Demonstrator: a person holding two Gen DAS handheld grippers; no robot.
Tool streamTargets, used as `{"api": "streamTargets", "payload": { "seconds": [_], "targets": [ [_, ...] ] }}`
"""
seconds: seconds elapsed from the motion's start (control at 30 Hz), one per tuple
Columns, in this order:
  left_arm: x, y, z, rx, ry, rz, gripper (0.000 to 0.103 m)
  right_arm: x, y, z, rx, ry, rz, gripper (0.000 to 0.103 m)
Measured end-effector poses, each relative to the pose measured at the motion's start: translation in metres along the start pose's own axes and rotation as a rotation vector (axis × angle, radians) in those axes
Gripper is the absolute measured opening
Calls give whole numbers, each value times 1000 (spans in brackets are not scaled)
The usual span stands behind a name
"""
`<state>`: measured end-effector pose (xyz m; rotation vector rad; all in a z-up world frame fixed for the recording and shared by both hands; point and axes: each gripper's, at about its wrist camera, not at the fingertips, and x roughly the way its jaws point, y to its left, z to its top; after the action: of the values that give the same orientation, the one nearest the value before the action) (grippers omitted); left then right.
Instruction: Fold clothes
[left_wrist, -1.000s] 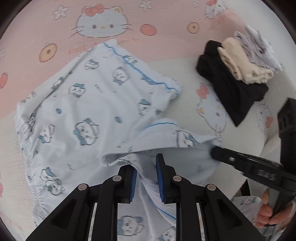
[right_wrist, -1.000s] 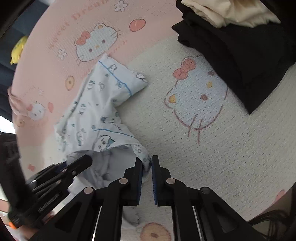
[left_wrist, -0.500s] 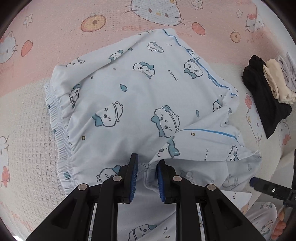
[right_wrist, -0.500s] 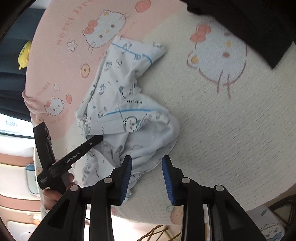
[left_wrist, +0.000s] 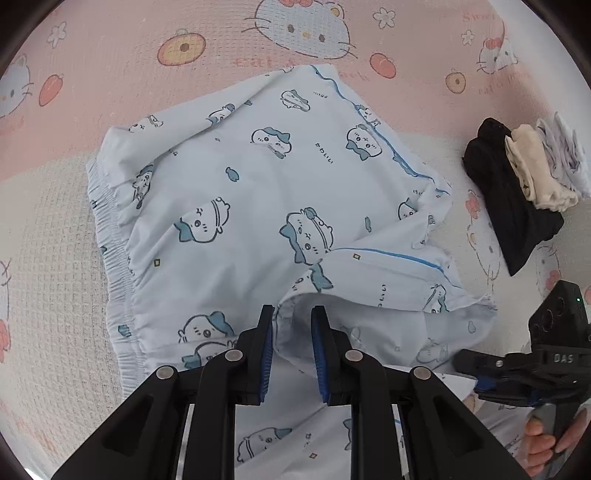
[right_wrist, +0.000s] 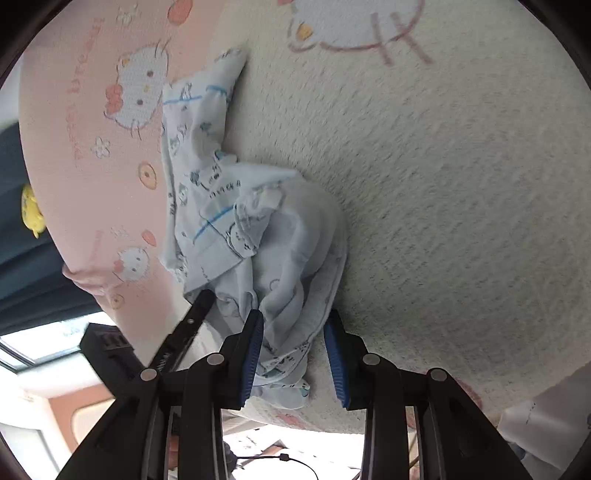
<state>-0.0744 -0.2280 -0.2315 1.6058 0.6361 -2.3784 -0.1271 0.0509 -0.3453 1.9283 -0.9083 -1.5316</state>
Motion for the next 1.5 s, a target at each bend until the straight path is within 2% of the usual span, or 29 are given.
{"api": "streamTargets", "payload": {
  "seconds": [0.1,0.2,0.23,0.43,0.53,0.57,0.77,0.83,0.97,1.07,1.1,1.13,1.2,1.37,1.43,1.5],
  "targets": [
    [-1,4,-2,-17,6,-5,17,4,17,-4,-92,-8,-77,32],
    [-4,4,-5,-26,9,-20,17,5,31,-11,-196,-21,-180,13],
    [-5,2,-6,-25,9,-28,17,5,35,-14,-233,-28,-222,11],
    [-13,-16,-10,-20,8,-90,17,-2,59,-34,-446,-117,-497,8],
    [-14,-26,-9,-20,11,-130,17,-11,55,-39,-487,-167,-619,8],
    [-14,-29,-10,-18,14,-143,17,-16,49,-38,-470,-172,-629,8],
    [-19,-47,-13,8,31,-152,17,-50,13,-32,-330,-199,-537,6],
    [-21,-55,-14,43,13,-103,17,-56,9,-33,-312,-197,-489,7],
    [-28,-78,-17,187,-52,-9,18,-64,3,-35,-291,-200,-420,8],
    [-35,-89,-22,268,-86,25,32,-65,8,-36,-299,-196,-387,9],
    [-38,-91,-24,286,-94,27,44,-65,10,-37,-302,-195,-379,16],
    [-40,-92,-25,296,-102,22,53,-65,12,-37,-303,-197,-373,29],
    [-44,-95,-27,308,-109,16,55,-67,15,-39,-303,-208,-362,37],
    [-47,-104,-32,339,-107,40,55,-75,17,-34,-246,-219,-273,39],
    [-49,-111,-36,375,-109,60,55,-73,16,-29,-210,-217,-246,54],
    [-52,-119,-43,426,-119,78,55,-73,12,-30,-178,-210,-221,54]
  ]
}}
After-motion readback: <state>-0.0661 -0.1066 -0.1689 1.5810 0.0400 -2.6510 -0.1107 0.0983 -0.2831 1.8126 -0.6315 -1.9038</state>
